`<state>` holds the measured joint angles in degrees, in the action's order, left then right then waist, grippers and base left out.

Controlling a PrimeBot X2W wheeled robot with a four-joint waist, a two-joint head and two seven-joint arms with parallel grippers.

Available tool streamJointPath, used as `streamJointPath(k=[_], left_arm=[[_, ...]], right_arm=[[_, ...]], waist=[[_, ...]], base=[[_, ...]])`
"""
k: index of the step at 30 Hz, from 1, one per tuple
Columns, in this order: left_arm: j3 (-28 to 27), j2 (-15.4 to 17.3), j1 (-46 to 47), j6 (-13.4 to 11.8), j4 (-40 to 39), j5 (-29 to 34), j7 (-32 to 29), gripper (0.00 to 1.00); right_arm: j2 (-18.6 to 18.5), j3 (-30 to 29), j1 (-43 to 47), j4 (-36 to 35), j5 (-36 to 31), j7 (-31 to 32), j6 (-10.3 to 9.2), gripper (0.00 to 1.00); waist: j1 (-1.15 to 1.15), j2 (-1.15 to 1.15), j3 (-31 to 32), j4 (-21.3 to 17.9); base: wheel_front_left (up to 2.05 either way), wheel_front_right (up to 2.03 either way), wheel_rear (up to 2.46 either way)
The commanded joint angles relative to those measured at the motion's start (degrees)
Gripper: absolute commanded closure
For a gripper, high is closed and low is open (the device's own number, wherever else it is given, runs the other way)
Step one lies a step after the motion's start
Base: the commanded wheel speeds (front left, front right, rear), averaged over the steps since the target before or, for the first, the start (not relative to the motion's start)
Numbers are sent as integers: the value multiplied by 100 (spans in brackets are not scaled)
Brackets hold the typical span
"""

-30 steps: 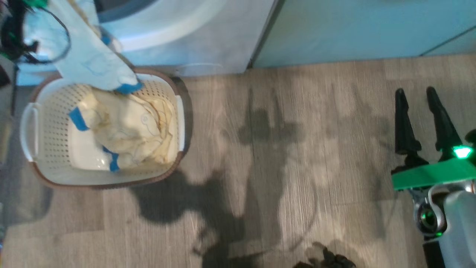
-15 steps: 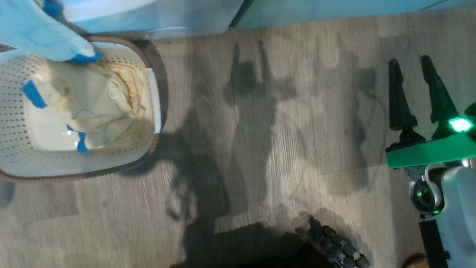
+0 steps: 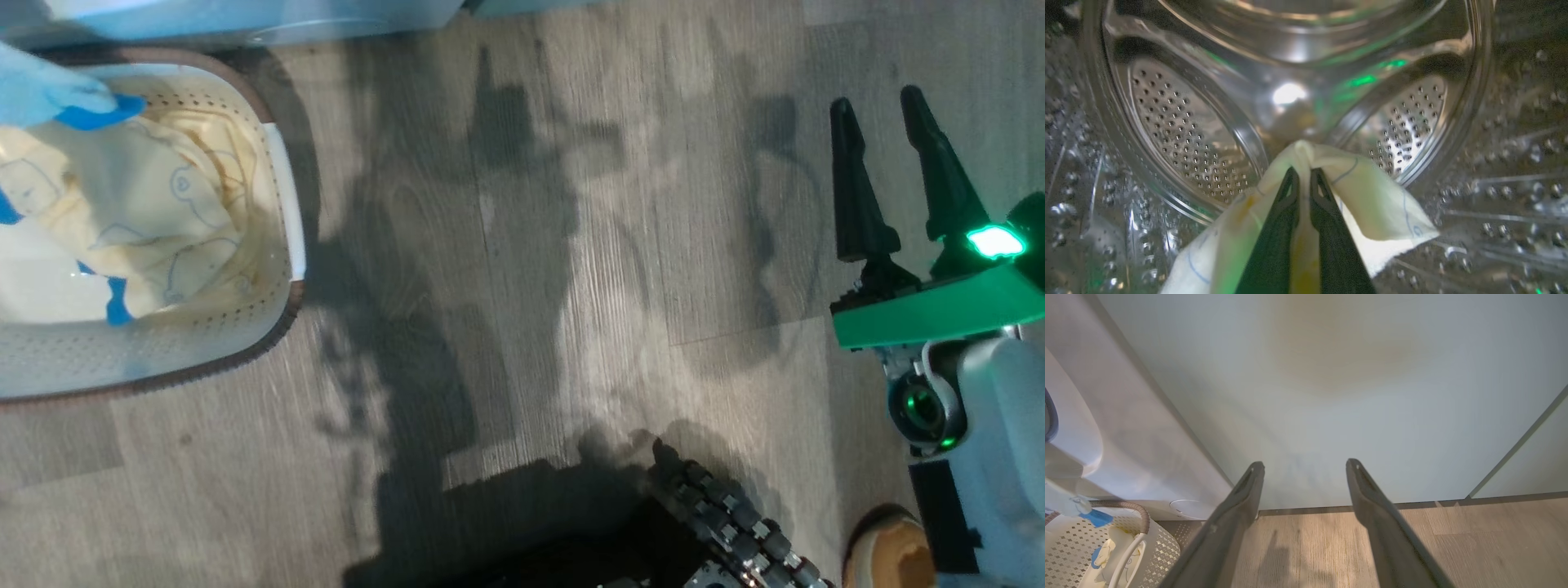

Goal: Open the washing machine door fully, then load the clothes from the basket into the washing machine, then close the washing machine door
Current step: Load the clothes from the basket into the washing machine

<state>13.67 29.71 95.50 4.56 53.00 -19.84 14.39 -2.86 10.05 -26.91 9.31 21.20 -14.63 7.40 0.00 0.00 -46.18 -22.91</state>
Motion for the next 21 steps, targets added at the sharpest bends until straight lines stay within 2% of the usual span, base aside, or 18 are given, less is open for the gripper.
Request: streamJointPath(k=[1, 5, 14, 18, 21], left_arm=[[-128, 288, 282, -46, -317, 82, 59, 100], [-385, 284, 293, -102, -638, 116, 60, 100], [-812, 76, 119, 42, -1573, 384, 60, 100], [-948, 27, -73, 108, -1578, 478, 61, 100], [-944, 19, -250, 166, -1293, 518, 61, 100]], right_arm=[[-2, 93, 25, -165, 60, -37, 9, 0], [-2, 126, -33, -177, 108, -37, 9, 0], [-2, 116, -84, -170, 153, -37, 9, 0], [-2, 119, -103, -158, 155, -37, 9, 0], [-2, 111, -102, -151, 145, -37, 9, 0]], waist=[[0, 0, -68, -57], [0, 0, -169, -112], [0, 0, -272, -88], [0, 0, -266, -59], [0, 0, -235, -31]], base=[[0, 0, 0], [0, 0, 0], [0, 0, 0], [0, 0, 0], [0, 0, 0]])
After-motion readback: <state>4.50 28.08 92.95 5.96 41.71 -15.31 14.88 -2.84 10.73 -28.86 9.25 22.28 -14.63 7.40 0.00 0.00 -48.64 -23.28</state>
